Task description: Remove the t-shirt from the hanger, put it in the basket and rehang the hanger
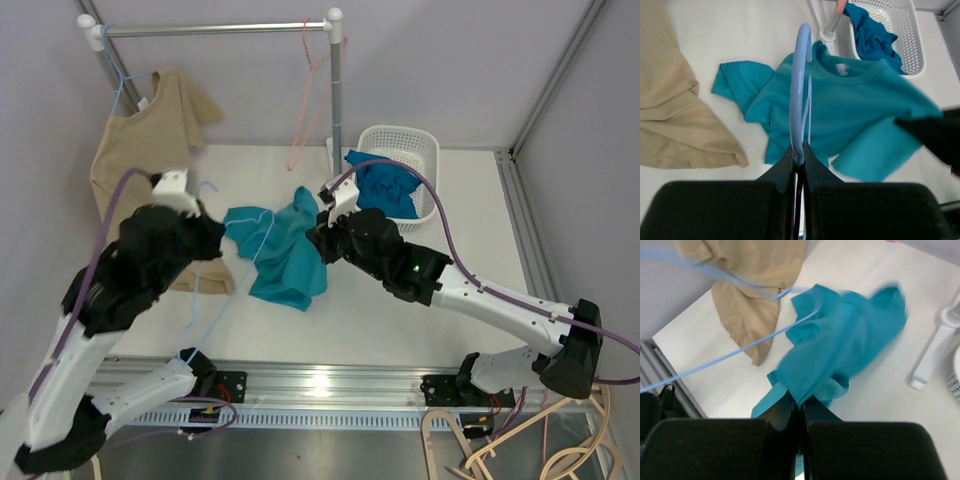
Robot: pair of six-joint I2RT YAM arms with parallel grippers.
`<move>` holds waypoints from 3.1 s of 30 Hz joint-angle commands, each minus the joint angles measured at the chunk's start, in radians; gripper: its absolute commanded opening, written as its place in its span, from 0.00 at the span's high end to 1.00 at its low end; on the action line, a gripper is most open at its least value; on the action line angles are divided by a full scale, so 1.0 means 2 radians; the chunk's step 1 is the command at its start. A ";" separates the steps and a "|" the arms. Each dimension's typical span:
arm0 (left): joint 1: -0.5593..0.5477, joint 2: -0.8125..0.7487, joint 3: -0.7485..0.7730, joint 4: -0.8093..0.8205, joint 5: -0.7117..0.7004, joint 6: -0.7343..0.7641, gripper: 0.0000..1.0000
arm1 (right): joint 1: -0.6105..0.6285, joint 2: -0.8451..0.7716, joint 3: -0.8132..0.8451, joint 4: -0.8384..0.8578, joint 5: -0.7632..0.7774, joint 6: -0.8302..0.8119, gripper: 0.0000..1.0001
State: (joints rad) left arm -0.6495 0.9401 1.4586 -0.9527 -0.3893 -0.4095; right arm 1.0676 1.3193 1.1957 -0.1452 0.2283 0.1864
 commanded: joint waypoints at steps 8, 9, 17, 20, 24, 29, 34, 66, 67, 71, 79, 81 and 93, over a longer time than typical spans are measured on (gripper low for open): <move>-0.004 -0.122 0.009 -0.070 -0.006 0.010 0.99 | -0.047 -0.031 0.072 -0.030 0.073 0.013 1.00; -0.004 -0.117 0.015 -0.072 -0.009 0.012 0.99 | -0.057 -0.032 0.086 -0.030 0.074 0.007 1.00; 0.031 -0.081 -0.020 -0.005 0.064 0.006 0.99 | -0.159 0.086 0.305 0.072 0.093 -0.087 1.00; 0.078 -0.048 -0.021 0.024 0.122 0.002 0.99 | -0.192 0.166 0.378 0.197 0.097 -0.145 1.00; 0.121 -0.025 -0.009 0.042 0.132 0.006 0.99 | -0.228 0.264 0.495 0.385 0.078 -0.202 1.00; 0.194 0.014 0.018 0.034 0.156 0.008 0.99 | -0.258 0.391 0.673 0.412 0.042 -0.203 1.00; 0.228 0.035 0.012 0.085 0.171 -0.034 0.99 | -0.305 0.436 0.702 0.450 0.048 -0.124 1.00; 0.266 0.258 0.198 0.312 0.238 0.143 0.99 | -0.415 0.339 0.408 -0.248 -0.057 0.092 0.85; 0.264 0.279 0.209 0.305 0.243 0.144 0.99 | -0.416 0.346 0.411 -0.252 -0.062 0.083 0.83; 0.250 0.313 0.252 0.311 0.246 0.166 0.99 | -0.426 0.350 0.431 -0.270 -0.085 0.080 0.00; 0.216 0.361 0.287 0.338 0.197 0.202 0.99 | -0.426 0.255 0.379 -0.212 -0.090 0.086 0.01; 0.212 0.379 0.309 0.338 0.179 0.204 0.99 | -0.425 0.223 0.357 -0.206 -0.108 0.072 0.00; 0.203 0.461 0.404 0.349 0.210 0.225 0.99 | -0.419 0.031 0.188 -0.095 -0.146 0.066 0.01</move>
State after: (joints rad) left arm -0.2333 1.8454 2.2154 -0.3138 -0.0006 0.0113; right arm 0.2272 1.4353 1.6081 -0.4255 -0.0406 0.3355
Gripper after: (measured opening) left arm 0.034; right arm 0.993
